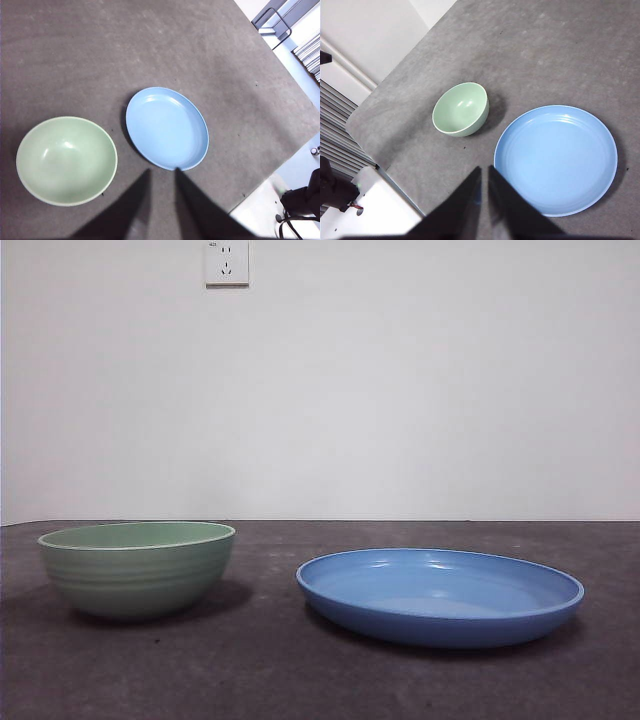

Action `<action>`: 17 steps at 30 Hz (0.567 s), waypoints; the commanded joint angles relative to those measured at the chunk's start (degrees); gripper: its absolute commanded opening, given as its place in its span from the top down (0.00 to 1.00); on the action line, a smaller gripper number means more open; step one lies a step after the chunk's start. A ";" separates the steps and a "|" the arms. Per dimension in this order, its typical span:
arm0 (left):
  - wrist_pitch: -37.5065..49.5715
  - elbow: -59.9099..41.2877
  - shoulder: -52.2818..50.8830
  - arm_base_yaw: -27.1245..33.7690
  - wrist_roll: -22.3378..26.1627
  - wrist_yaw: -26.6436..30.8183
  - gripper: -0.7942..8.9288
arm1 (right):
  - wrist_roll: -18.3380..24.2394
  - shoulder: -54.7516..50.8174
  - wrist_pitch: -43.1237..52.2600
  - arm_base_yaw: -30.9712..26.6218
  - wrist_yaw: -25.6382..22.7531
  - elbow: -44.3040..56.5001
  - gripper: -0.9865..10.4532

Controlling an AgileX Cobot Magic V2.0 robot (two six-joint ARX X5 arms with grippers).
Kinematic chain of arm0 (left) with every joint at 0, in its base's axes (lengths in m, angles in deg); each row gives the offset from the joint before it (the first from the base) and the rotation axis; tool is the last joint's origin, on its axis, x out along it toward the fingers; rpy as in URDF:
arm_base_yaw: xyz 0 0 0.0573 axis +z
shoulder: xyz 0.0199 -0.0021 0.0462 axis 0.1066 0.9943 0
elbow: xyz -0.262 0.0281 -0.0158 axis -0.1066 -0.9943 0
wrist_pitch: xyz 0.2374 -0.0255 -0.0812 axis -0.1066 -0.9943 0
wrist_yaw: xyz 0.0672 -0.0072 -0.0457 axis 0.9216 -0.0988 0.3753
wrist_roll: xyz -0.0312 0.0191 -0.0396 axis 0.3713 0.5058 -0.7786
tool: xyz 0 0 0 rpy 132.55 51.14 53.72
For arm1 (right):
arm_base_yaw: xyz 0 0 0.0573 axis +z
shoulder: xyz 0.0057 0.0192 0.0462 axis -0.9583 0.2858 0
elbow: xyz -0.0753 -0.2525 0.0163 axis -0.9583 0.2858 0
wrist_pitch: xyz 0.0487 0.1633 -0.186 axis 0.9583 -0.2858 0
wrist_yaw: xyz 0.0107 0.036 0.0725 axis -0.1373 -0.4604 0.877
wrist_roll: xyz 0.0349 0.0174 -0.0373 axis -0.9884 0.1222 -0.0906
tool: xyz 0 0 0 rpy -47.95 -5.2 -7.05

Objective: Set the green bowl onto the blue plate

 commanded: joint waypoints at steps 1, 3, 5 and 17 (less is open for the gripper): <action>-0.70 1.29 0.48 -0.13 1.14 -0.13 0.65 | 0.66 0.28 0.35 0.31 0.17 -1.07 0.72; -1.27 1.29 0.66 -0.13 1.14 -0.13 0.56 | 0.66 0.28 0.09 0.31 0.15 -1.07 0.57; -1.70 1.29 0.76 -0.13 1.14 -0.13 0.49 | 0.68 0.28 -0.33 0.31 0.15 -1.07 0.46; -2.54 1.27 3.85 -0.13 2.03 4.85 0.36 | 1.29 0.28 -1.22 0.31 0.15 -1.07 0.41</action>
